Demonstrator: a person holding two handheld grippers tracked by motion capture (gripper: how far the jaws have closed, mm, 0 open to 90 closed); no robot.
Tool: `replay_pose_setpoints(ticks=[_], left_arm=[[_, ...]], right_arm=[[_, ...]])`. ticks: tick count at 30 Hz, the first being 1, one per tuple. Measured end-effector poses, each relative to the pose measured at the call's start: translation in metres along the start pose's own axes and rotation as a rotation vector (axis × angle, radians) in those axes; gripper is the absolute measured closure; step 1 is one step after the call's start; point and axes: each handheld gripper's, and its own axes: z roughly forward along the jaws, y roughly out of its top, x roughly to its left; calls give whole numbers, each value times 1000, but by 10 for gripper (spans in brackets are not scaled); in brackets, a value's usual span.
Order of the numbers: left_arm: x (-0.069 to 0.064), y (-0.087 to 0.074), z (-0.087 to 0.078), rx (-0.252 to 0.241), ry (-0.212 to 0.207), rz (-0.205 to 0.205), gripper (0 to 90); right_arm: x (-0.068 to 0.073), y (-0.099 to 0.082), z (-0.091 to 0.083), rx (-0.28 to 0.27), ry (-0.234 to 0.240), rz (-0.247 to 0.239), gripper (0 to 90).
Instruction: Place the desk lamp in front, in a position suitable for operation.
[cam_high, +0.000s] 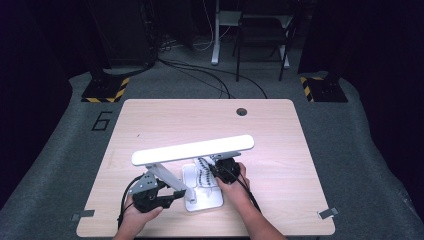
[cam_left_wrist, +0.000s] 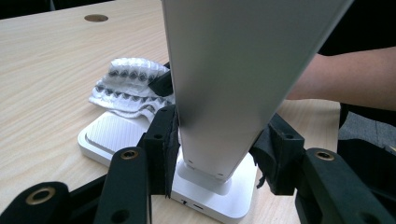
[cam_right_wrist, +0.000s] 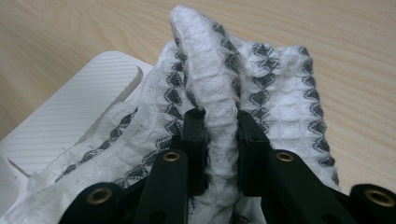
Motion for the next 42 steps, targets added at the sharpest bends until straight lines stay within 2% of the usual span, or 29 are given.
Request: replay_pose_setpoints(ticks=[6, 9, 11, 13, 18, 19, 21, 23, 37, 40, 41, 42], left_arm=[[0, 0, 0, 2, -2, -3, 536], [0, 0, 0, 1, 4, 0, 536], [0, 0, 0, 1, 4, 0, 537], [0, 0, 0, 2, 1, 2, 536], [0, -1, 0, -1, 2, 4, 534], [0, -1, 0, -4, -3, 2, 532], [1, -1, 0, 4, -24, 4, 524], [1, -1, 0, 6, -43, 9, 520], [2, 1, -1, -3, -63, 18, 511], [3, 3, -1, -15, -74, 11, 501], [3, 4, -2, -46, -71, -5, 476], [3, 4, -2, -46, -71, -5, 473]], right_arm=[[1, 5, 1, -4, -15, 27, 764], [11, 12, -1, -36, -2, -3, 760], [13, 13, 0, -38, -3, 0, 759], [20, 17, 2, -42, 16, -8, 749], [26, 16, 6, -21, 21, -13, 736], [28, 16, 7, -19, 39, -27, 731], [31, 15, 8, -6, 37, -45, 728], [32, 14, 9, -4, 40, -59, 725], [35, 8, 5, -4, 45, -94, 721], [35, 8, 5, -5, 43, -92, 718], [36, 7, 4, 0, 42, -81, 718], [36, 7, 4, 0, 42, -81, 718]])
